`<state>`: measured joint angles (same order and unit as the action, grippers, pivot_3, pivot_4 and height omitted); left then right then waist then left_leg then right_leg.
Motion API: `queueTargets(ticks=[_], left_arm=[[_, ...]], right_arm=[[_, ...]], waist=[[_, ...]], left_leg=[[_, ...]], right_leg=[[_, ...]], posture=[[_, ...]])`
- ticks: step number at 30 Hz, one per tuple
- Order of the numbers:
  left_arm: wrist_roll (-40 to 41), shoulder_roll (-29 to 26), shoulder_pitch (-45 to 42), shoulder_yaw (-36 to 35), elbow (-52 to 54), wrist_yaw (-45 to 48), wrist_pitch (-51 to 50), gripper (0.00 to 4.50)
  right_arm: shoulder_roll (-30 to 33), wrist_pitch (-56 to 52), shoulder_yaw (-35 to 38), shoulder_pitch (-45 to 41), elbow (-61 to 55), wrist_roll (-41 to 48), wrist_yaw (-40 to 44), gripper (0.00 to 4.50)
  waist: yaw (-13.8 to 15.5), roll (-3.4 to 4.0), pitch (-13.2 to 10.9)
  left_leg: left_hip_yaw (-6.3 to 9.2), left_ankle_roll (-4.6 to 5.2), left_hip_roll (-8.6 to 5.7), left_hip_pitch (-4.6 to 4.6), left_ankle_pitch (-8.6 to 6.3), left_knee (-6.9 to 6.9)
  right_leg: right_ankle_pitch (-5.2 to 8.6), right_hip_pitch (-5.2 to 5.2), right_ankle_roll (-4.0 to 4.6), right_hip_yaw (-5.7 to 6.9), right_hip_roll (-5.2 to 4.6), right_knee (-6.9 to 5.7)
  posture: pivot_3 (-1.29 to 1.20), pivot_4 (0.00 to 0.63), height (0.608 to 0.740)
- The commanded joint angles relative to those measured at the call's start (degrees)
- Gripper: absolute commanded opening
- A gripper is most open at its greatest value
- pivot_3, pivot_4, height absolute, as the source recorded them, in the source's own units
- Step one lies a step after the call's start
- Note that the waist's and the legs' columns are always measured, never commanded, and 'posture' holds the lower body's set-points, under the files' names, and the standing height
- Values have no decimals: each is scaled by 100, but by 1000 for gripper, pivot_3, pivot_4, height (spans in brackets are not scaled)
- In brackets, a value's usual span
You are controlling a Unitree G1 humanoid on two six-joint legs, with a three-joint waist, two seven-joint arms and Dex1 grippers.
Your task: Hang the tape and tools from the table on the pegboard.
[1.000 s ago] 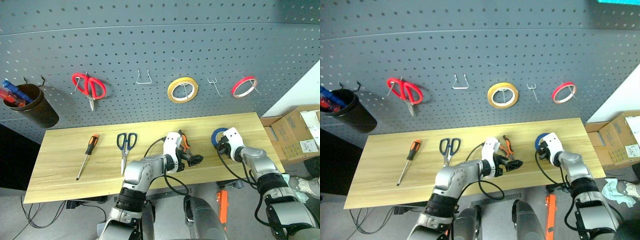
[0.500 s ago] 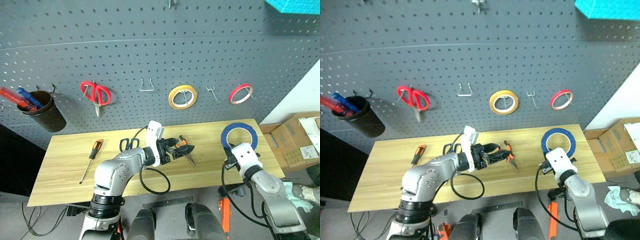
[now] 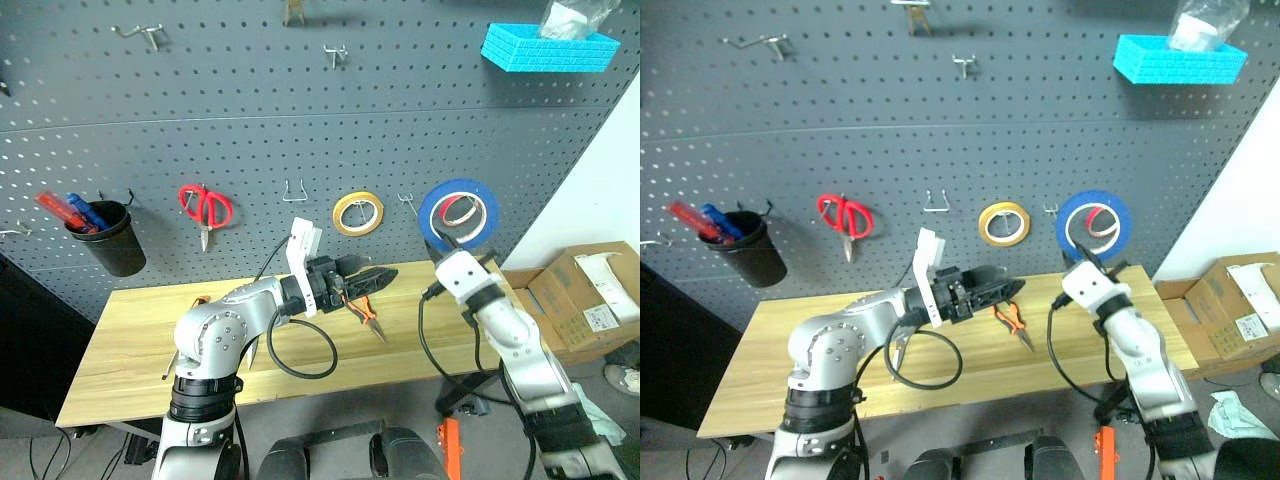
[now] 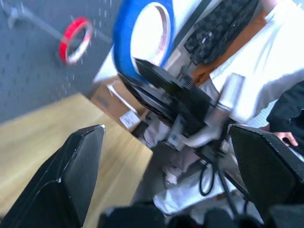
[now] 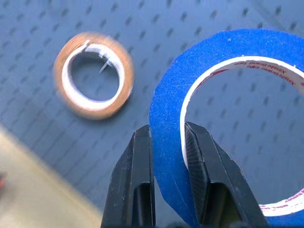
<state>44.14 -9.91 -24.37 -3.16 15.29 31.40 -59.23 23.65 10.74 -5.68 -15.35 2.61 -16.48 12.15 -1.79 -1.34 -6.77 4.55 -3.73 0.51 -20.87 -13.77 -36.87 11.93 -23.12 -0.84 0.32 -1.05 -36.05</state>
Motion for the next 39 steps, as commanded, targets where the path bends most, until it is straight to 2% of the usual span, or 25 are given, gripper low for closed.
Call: queueTargets(ticks=[1, 10, 17, 23, 29, 35, 39], left_arm=[[-172, -2, -175, -16, -212, -94, 382, 4500], [-241, 10, -148, 7, -272, -195, 629, 4500], [-338, 56, -231, 123, -403, -227, 721, 4500], [-414, 87, -345, 215, -520, -190, 818, 4500], [-455, 75, -414, 282, -599, -141, 868, 4500], [-442, 66, -308, 301, -498, -152, 848, 4500], [-407, 22, -115, 259, -363, -244, 741, 4500]], right_arm=[[-24, 460, 40, -534, 729, 315, 169, 550], [-399, 599, 36, -1189, 1883, 1178, 1079, 550], [-649, -108, 125, -1304, 2377, 1798, 1798, 550], [-572, -222, 297, -1637, 2790, 1957, 1930, 550], [-491, -159, 413, -1792, 2996, 1935, 1889, 2492], [-577, -514, 311, -1072, 2170, 1928, 1793, 4458], [-563, -1152, 266, -248, 1115, 1904, 1682, 4458]], waist=[[16, -4, 15], [49, -9, 21], [75, -6, 31], [82, -2, 43], [86, 4, 64], [115, 17, 93], [162, 25, 102]], left_leg=[[2, 1, -1, -1, 1, 1], [-19, 15, -17, 2, -7, 20], [-31, 16, -18, 9, -8, 16], [-40, 18, -20, 12, -7, 3], [-41, 20, -19, 12, -7, 3], [-41, 22, -15, 12, -8, 5], [-41, 23, -15, 12, -9, 3]], right_leg=[[0, 1, 0, -3, 2, -1], [-22, -9, -31, -77, 12, -5], [-25, -9, -34, -101, 21, -11], [-34, -9, -38, -122, 31, -18], [-40, -9, -40, -129, 34, -18], [-40, -9, -41, -129, 39, -18], [-39, -9, -41, -132, 41, -18]], posture=[[64, 0, 740], [99, 0, 740], [102, 0, 740], [103, 0, 740], [104, 0, 740], [109, 0, 740], [110, 0, 740]])
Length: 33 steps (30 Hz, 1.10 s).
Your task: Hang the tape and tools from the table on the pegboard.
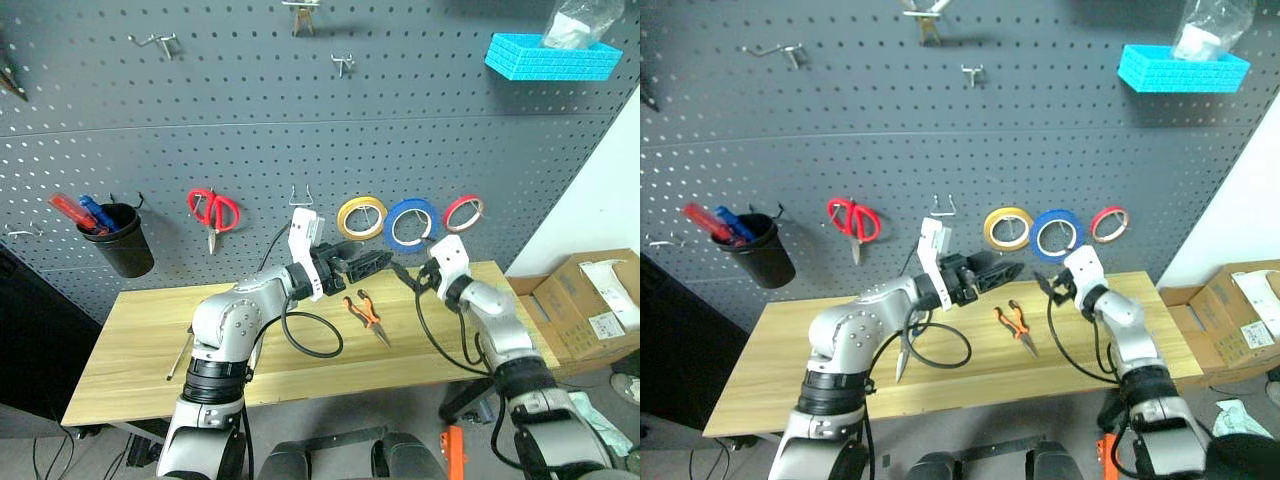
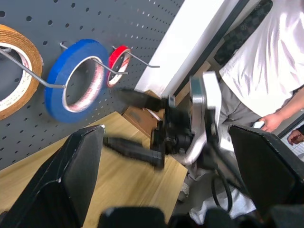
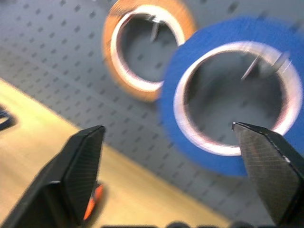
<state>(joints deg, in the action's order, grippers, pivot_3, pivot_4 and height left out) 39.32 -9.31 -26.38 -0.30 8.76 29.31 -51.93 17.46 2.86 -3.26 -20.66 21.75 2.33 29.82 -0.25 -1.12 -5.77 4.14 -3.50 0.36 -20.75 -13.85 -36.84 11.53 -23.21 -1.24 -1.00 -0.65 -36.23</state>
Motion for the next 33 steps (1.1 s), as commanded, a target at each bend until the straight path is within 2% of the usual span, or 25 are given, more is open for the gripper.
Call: queueTargets(ticks=[1, 5, 11, 14, 20, 23, 27, 33], left_arm=[[78, -48, 191, -23, 356, -83, -34, 4500], [109, -51, 675, -37, 696, -372, -240, 4500], [22, -100, 1611, -25, 1268, -846, -429, 4500], [-56, -119, 1988, -149, 1258, -1072, -396, 4500], [-28, -97, 2436, -391, 1403, -1465, -454, 4500], [20, -76, 2621, -453, 1435, -1460, -382, 4500], [-79, -217, 2720, -293, 1304, -1229, -264, 4500], [-2, -256, 2686, -308, 1317, -1125, -296, 4500]], right_arm=[[69, -626, 3, 494, -1073, 13, -115, 4458], [122, -1797, -99, 862, -1857, -84, -218, 4458], [-89, -3340, -348, 497, -2353, -65, -302, 4458], [-418, -3744, -515, -21, -1961, -77, -412, 4458], [-990, -4582, -499, -903, -916, -44, -759, 4458], [-1030, -4781, -595, -1092, -525, -103, -776, 4458], [-986, -4785, -832, -1217, 9, -247, -709, 4458], [-916, -4493, -931, -1436, 714, -436, -787, 4458]], waist=[[10, 7, 9], [4, 9, 15], [-4, 3, -25], [-4, 8, -98], [57, -8, -406], [118, -5, -525], [159, -18, -628], [157, -4, -811]], left_leg=[[0, 0, 0, 0, 0, -1], [-1, 2, 1, 1, -1, -4], [-3, 2, 19, 13, -1, -7], [4, 5, 23, 15, 0, -8], [13, 10, 25, -3, 4, -10], [18, 20, 18, -28, -4, -3], [19, 47, 18, -101, -21, -4], [28, 57, 21, -107, -28, -3]], right_leg=[[0, 0, 0, 0, 0, 0], [18, 0, 30, -2, 1, -1], [23, -1, 37, -4, 18, -7], [24, -3, 38, 0, 23, -10], [25, -14, 39, 3, 24, -16], [33, -30, 51, 1, 23, -15], [37, -103, 37, 4, 22, -34], [63, -122, 46, 14, 18, -65]], posture=[[109, 0, 740], [103, 30, 740], [113, 100, 740], [127, 138, 740], [161, 212, 740], [184, 242, 740], [187, 267, 740], [182, 282, 740]])
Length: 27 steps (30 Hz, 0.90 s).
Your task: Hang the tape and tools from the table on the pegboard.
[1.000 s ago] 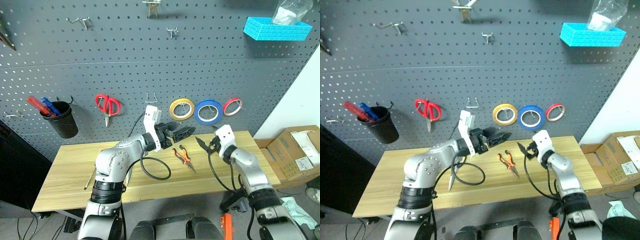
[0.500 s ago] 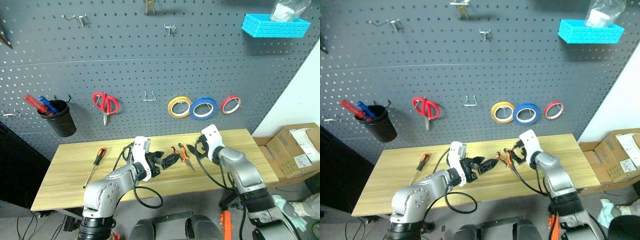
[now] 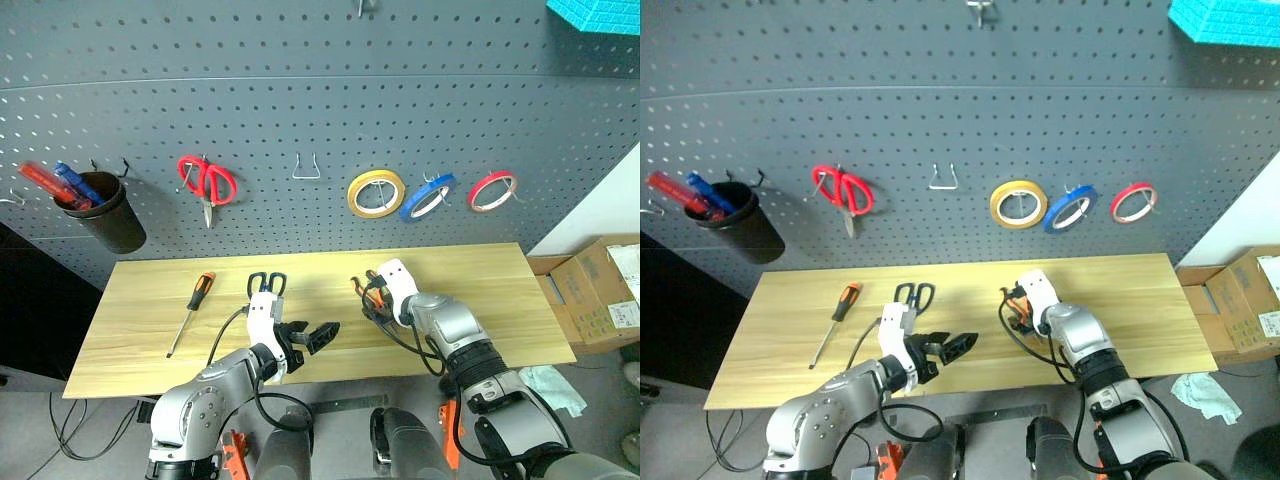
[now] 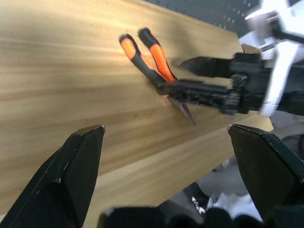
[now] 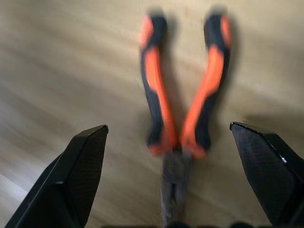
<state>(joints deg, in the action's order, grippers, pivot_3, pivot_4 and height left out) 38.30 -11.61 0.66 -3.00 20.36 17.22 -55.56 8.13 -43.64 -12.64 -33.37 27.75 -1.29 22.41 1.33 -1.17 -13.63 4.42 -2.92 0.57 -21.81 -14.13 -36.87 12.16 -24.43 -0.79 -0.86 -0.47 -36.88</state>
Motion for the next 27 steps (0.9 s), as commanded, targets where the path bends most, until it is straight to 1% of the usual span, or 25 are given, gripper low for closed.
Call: queueTargets(ticks=[1, 4, 11, 15, 20, 21, 22, 23, 27], left_arm=[[100, -21, -24, -64, 142, 77, 75, 4500], [105, -6, -11, -88, 159, 54, 72, 4500], [146, 27, 52, -57, 277, 33, 30, 4500], [164, 44, 77, -60, 307, 19, 39, 4500], [206, 33, 69, -92, 311, 15, 44, 4500], [230, 35, 67, -101, 315, 19, 34, 4500], [246, 35, 67, -106, 318, 21, 29, 4500], [323, 46, 64, -116, 328, 43, -24, 4500], [494, 33, 49, -98, 376, 111, -105, 4500]], right_arm=[[2, 180, 21, -193, 187, -86, -70, 4458], [-65, 245, 9, -231, 331, -124, -125, 4458], [-381, 247, -15, -316, 557, -171, -226, 4458], [-506, 374, -122, -394, 657, -270, -228, 4458], [-456, 636, -268, -379, 774, -424, -143, 4458], [-445, 667, -278, -366, 770, -435, -124, 4087], [-442, 686, -279, -360, 768, -444, -112, 3946], [-440, 687, -280, -352, 755, -449, -102, 3635], [-438, 715, -281, -346, 753, -475, -105, 2224]], waist=[[-3, 1, -40], [-10, -3, -58], [-16, -24, -123], [-15, -20, -150], [-13, -18, -163], [-13, -18, -164], [-12, -19, -166], [-12, -19, -167], [-14, -19, -169]], left_leg=[[1, 0, 1, 0, 0, -1], [2, 0, 1, 0, 0, -1], [3, -1, 2, 0, -1, 1], [7, -2, 4, -1, -1, 3], [8, -3, 4, -7, -2, 6], [7, -4, 4, -8, -3, 6], [7, -5, 4, -9, -3, 6], [7, -5, 4, -12, -4, 6], [6, -7, 5, -23, -4, 12]], right_leg=[[1, 0, 1, 1, 0, -1], [15, 0, 24, 2, 2, 0], [17, 0, 24, 4, 2, 2], [20, -1, 27, 8, 2, 3], [21, -7, 27, 9, 2, 6], [21, -8, 27, 8, 2, 7], [21, -10, 27, 8, 2, 7], [21, -13, 27, 8, 2, 7], [21, -29, 26, 7, 2, 6]], posture=[[182, 283, 740], [183, 288, 740], [190, 296, 740], [196, 294, 740], [202, 292, 740], [202, 292, 740], [202, 292, 740], [202, 292, 740], [198, 287, 740]])
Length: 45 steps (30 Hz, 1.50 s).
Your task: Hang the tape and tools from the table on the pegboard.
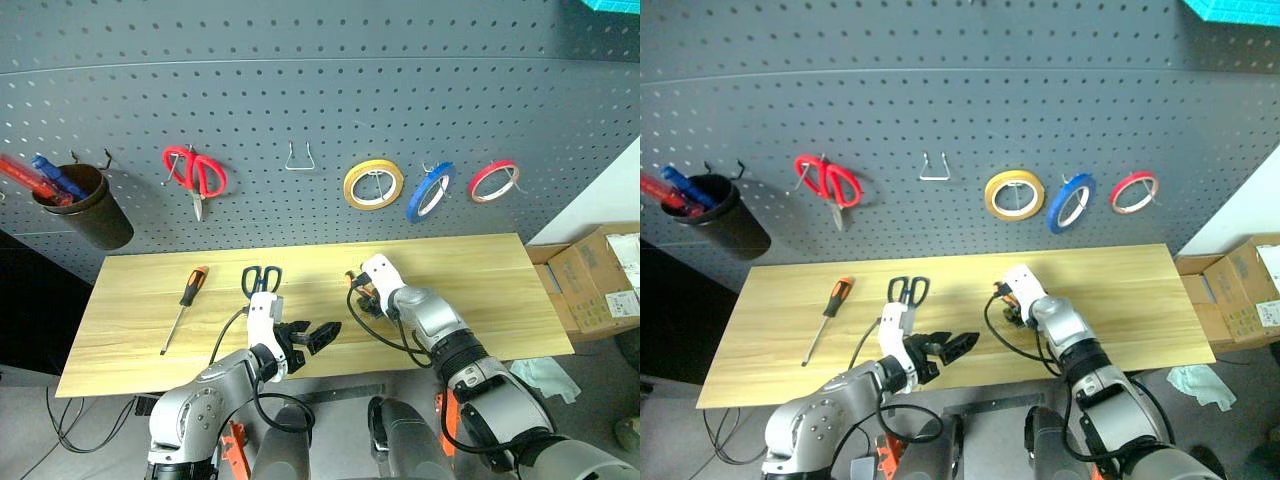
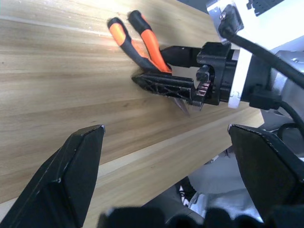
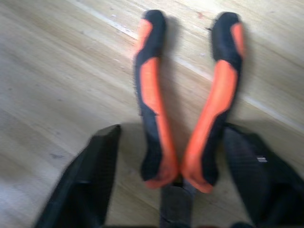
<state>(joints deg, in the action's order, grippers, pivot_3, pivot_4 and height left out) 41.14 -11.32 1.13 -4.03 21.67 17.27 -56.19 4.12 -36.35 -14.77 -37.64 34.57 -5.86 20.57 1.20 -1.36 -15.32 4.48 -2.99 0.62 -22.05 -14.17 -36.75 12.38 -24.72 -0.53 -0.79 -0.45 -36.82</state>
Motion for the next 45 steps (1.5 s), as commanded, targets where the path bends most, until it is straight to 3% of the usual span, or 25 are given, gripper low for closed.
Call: queueTargets(ticks=[1, 12, 16, 22, 28, 32, 36, 40, 45], left_arm=[[236, -2, -12, 8, 238, 113, -49, 4500], [149, -161, -234, 96, 61, 253, 0, 4500], [162, -517, -378, -158, 113, 398, 72, 4500], [1004, -1188, -575, -1145, 548, 529, -286, 4500], [2299, -1454, -482, -2210, 827, 171, -494, 4500], [3465, -1619, -340, -2809, 953, -278, -347, 4500], [3889, -1749, -480, -2780, 977, -492, -79, 4500], [3594, -1836, -800, -2483, 767, -542, 214, 4500], [3069, -1566, -1767, -1990, 381, -821, 756, 4500]], right_arm=[[-30, -12, -68, 89, 54, -26, 84, 1851], [133, 86, -78, 268, -290, -47, 200, 1748], [488, 243, -206, 645, -1390, 15, 625, 1748], [614, -831, 484, 1293, -3915, 775, 800, 1748], [251, -1127, 962, 1335, -5130, 1215, 412, 1748], [-324, -761, 932, 1268, -5580, 1756, 437, 1748], [-547, 496, 890, 952, -5342, 1799, 572, 1748], [-628, 1672, 989, 406, -4524, 1547, 330, 1748], [-531, 3433, 1298, -1142, -2112, 1152, -159, 1748]], waist=[[-2, 0, 0], [-2, -2, 2], [11, -2, 4], [9, -5, 10], [26, -45, 105], [63, -66, 321], [197, -84, 498], [332, -113, 664], [396, -110, 729]], left_leg=[[-1, 0, 0, 0, 0, 4], [-2, -1, 1, -28, 0, 12], [-1, -2, 0, -51, 1, 12], [8, -24, 2, -92, 2, 8], [12, -61, 2, -91, 11, 8], [13, -76, 4, -88, 10, 10], [12, -79, 1, -77, 11, 7], [8, -87, -6, -40, 17, 0], [10, -80, 5, 38, 26, -8]], right_leg=[[-1, -2, -3, 0, 0, 0], [-9, -37, -22, 0, 2, -3], [-12, -57, -30, 3, 3, -3], [-13, -92, -39, 9, -3, -6], [-15, -90, -41, 17, -3, -6], [-16, -90, -40, 17, -6, -6], [-16, -77, -39, 18, -3, -4], [-32, -36, -37, 18, 0, 1], [-40, 61, 11, 31, 10, 38]], posture=[[195, 283, 740], [179, 255, 740], [175, 223, 740], [174, 157, 740], [215, 92, 740], [257, 42, 740], [277, 7, 740], [290, 0, 740], [313, 0, 740]])
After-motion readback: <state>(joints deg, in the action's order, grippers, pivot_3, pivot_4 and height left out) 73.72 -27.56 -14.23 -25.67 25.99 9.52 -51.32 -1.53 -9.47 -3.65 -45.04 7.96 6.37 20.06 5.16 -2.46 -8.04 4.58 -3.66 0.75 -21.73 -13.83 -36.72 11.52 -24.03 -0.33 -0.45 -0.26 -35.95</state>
